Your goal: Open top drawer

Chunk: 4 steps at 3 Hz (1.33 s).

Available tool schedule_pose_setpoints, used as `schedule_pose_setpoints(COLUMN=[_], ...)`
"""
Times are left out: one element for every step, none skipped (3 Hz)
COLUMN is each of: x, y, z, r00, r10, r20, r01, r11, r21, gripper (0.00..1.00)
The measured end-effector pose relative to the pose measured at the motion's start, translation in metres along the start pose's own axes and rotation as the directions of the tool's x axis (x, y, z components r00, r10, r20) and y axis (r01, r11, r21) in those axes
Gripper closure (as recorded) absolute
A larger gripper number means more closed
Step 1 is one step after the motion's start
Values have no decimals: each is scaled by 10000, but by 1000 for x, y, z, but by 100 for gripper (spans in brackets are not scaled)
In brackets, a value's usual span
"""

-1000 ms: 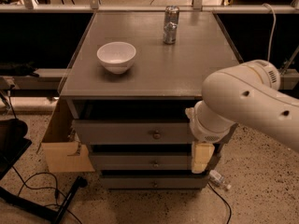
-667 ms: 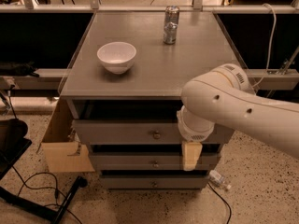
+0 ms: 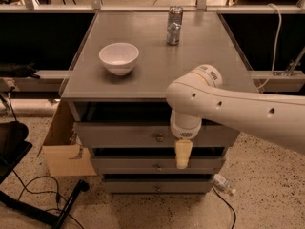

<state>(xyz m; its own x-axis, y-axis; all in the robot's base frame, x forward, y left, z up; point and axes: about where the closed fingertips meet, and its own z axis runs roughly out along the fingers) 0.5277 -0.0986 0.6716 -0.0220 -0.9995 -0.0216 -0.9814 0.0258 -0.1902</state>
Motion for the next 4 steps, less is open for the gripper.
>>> schedule_pose_setpoints(x=[-5,-1,14,11], y=[-10,-4,16,15], z=[12,20,25,20], r00=[9990,9966,9943,9943], r10=[427,757,940,939], r20=[-164,-311,-507,-509], r01=[-429,-769,-973,-973], r11=[9989,9962,9929,9929], r21=[-166,-400,-685,-686], gripper=[0,27,50,81])
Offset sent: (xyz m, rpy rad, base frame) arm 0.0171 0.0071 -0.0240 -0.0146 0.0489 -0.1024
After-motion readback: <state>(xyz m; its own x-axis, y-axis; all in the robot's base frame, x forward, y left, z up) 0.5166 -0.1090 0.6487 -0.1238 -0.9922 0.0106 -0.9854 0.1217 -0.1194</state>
